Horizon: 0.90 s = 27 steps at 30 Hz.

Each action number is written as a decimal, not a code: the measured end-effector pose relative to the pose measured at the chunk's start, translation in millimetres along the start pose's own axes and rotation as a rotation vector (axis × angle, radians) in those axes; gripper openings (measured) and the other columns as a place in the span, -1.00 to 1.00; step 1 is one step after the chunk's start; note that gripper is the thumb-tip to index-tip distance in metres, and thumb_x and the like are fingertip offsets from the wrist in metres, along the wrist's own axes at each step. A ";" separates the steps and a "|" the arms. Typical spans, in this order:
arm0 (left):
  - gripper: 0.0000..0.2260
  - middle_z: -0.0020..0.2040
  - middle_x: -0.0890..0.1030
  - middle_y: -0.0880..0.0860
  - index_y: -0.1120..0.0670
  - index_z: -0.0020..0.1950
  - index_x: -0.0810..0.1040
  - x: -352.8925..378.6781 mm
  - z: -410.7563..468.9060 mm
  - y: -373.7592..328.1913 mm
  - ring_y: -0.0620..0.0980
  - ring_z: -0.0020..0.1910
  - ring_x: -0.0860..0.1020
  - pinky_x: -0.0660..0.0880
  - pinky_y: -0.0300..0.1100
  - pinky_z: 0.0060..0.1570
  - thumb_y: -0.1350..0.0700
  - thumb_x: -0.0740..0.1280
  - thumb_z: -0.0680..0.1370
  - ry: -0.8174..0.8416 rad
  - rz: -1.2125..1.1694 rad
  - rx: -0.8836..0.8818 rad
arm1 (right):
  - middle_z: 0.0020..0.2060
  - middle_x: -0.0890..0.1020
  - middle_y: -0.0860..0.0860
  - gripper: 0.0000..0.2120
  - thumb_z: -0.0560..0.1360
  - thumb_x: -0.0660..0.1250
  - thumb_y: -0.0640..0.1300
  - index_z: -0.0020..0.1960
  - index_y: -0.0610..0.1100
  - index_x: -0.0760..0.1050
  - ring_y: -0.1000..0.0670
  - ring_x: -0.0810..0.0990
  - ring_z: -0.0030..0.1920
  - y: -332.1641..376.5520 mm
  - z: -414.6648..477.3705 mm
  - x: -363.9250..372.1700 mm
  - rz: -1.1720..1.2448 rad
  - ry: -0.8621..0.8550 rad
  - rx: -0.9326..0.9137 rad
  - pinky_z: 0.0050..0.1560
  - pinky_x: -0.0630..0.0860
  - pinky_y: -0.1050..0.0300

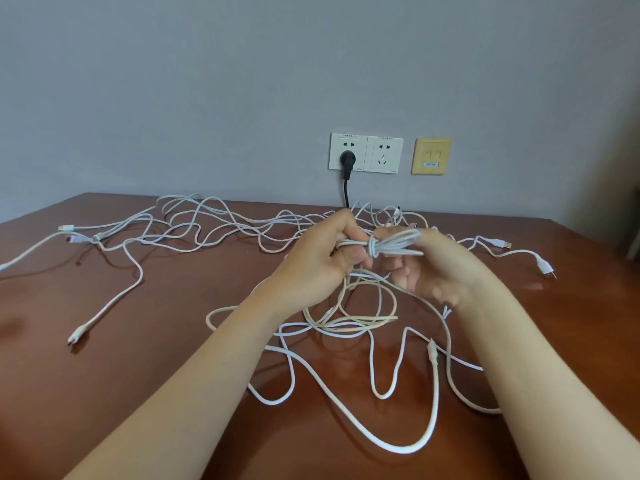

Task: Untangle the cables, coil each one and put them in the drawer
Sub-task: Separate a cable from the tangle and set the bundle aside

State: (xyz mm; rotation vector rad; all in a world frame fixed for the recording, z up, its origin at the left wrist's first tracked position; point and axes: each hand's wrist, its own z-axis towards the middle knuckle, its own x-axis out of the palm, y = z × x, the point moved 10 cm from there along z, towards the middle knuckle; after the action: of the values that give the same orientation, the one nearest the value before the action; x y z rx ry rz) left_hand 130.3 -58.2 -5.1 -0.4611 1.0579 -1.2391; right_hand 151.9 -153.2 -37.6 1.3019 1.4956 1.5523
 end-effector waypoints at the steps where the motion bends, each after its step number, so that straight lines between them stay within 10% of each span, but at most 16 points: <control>1: -0.71 -0.43 0.57 -0.20 0.00 -0.22 0.34 -0.8 0.4 0.4 -0.22 -0.45 0.39 0.37 -0.34 -0.31 0.37 0.19 0.56 -0.015 -0.056 -0.005 | -0.49 0.53 -0.01 -0.76 0.36 0.24 -0.26 -0.41 -0.15 0.61 0.16 0.40 -0.56 -4.9 2.3 3.1 0.079 0.014 0.023 -0.62 0.33 0.40; 11: -0.83 -0.32 0.49 0.07 0.08 -0.07 0.38 -17.9 -6.6 35.3 -0.15 -0.55 0.33 0.30 -0.36 -0.53 0.33 0.12 0.61 -0.433 -0.685 -0.307 | -0.43 0.54 -0.13 -0.92 0.45 0.36 -0.28 -0.22 -0.18 0.54 0.06 0.52 -0.50 25.8 -8.9 7.7 -0.369 -0.382 -0.475 -0.45 0.54 0.21; 16: -0.70 -0.33 0.51 0.03 -0.01 0.16 0.47 -16.5 -5.1 31.8 -0.13 -0.49 0.31 0.30 -0.35 -0.52 0.33 0.11 0.62 -0.370 -0.563 -0.275 | -0.57 0.45 0.12 -0.87 0.39 0.38 -0.25 -0.24 -0.02 0.54 0.16 0.44 -0.44 49.6 -35.1 21.2 -0.730 -0.543 -0.823 -0.35 0.32 0.42; 22: -0.68 -0.25 0.52 -0.03 -0.10 0.03 0.51 -15.6 -1.8 19.4 -0.22 -0.46 0.41 0.37 -0.36 -0.37 0.30 0.11 0.62 -0.302 -0.241 -0.217 | -0.43 0.56 0.14 -0.83 0.47 0.29 -0.26 -0.08 0.01 0.55 0.20 0.52 -0.38 42.2 -20.9 18.9 -0.470 -0.256 -0.711 -0.21 0.47 0.28; 27: -0.68 -0.17 0.55 -0.04 -0.04 0.17 0.56 -24.0 -4.0 7.9 0.12 -0.08 0.53 0.35 -0.25 -0.13 0.29 0.14 0.59 -0.325 0.056 -0.118 | -0.45 0.54 0.11 -0.82 0.54 0.25 -0.25 -0.16 -0.05 0.53 0.16 0.50 -0.41 36.4 -14.3 20.6 -0.420 -0.218 -0.680 -0.29 0.48 0.28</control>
State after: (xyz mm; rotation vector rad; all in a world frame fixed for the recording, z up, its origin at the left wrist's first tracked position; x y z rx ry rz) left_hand 132.0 -32.7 -3.7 -0.6945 0.8620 -1.0145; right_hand 139.1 -145.8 4.1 0.6797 0.8997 1.3994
